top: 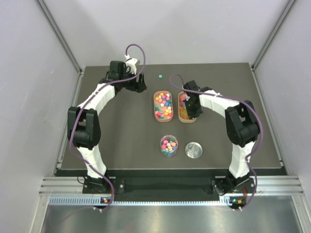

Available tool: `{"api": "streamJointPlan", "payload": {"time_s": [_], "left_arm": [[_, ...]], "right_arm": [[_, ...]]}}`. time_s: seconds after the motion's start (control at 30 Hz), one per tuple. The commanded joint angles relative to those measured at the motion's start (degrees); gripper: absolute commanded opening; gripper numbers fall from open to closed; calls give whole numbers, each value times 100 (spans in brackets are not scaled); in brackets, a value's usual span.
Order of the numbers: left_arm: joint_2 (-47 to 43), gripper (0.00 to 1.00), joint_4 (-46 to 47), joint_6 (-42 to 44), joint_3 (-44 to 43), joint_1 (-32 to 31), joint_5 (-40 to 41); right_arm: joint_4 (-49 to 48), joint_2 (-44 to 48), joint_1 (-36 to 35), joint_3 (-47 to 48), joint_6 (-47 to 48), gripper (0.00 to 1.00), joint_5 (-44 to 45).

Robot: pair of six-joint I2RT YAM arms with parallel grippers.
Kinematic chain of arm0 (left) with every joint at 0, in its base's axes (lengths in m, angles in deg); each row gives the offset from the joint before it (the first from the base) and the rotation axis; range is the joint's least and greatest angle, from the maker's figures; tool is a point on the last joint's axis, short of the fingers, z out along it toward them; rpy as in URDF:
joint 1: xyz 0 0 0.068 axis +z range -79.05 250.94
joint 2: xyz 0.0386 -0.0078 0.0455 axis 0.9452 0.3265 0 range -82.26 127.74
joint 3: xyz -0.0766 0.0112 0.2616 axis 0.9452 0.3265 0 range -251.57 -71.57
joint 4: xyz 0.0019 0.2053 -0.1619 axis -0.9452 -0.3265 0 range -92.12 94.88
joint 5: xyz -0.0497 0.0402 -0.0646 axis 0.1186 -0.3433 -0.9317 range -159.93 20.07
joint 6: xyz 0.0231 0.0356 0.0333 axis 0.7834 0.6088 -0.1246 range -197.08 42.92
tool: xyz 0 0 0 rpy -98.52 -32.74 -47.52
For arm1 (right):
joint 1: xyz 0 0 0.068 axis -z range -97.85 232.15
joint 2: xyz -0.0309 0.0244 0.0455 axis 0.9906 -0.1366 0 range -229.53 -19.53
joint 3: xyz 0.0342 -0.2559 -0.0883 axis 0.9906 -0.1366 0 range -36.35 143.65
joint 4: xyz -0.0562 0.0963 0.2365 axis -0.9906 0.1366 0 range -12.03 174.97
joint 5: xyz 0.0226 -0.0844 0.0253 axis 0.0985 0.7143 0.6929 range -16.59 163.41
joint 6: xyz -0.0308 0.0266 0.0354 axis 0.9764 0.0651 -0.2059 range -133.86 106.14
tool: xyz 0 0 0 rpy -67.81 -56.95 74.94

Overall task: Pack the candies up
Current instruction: Scoop the fake candies from the storage box.

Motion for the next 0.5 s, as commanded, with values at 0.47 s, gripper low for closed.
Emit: {"api": "streamJointPlan", "payload": {"time_s": [0.47], "left_arm": [[-502, 79, -308, 499, -291, 11, 117]], "right_arm": [[-1254, 1558, -298, -886, 95, 0, 434]]}}
